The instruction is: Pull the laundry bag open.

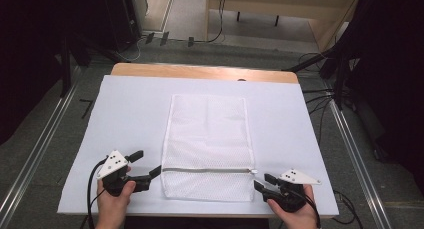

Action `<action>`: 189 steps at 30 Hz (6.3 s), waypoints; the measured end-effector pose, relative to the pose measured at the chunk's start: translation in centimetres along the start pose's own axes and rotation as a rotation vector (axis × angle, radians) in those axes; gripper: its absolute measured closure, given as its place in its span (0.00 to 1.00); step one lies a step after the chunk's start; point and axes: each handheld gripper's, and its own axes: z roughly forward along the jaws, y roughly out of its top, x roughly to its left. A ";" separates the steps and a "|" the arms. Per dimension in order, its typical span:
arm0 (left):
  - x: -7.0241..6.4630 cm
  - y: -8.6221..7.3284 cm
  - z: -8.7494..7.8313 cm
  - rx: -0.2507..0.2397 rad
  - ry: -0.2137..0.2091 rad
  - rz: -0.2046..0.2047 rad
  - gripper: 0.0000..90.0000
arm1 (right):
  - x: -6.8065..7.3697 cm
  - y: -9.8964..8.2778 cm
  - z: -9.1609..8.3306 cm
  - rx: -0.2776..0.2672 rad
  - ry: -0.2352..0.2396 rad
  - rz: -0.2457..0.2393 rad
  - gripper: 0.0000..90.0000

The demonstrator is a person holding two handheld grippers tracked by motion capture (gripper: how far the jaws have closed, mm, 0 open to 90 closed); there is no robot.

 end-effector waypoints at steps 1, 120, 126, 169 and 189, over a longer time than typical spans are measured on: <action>-0.3 0.0 0.3 0.001 -0.009 0.001 0.16 | 0.0 0.1 0.3 0.012 0.002 0.003 0.54; -12.3 3.0 13.8 0.211 -0.424 -0.087 0.94 | 5.0 1.6 1.6 -0.109 -0.066 -0.311 0.98; -12.5 3.0 13.7 0.224 -0.405 -0.072 0.97 | 5.0 1.6 1.7 -0.104 -0.067 -0.313 0.98; -7.4 1.9 10.6 0.247 -0.248 -0.066 0.97 | 3.7 1.8 1.0 -0.093 -0.106 -0.294 0.98; -4.6 1.4 7.6 0.256 -0.174 -0.080 0.97 | 2.3 1.9 0.6 -0.091 -0.139 -0.259 0.98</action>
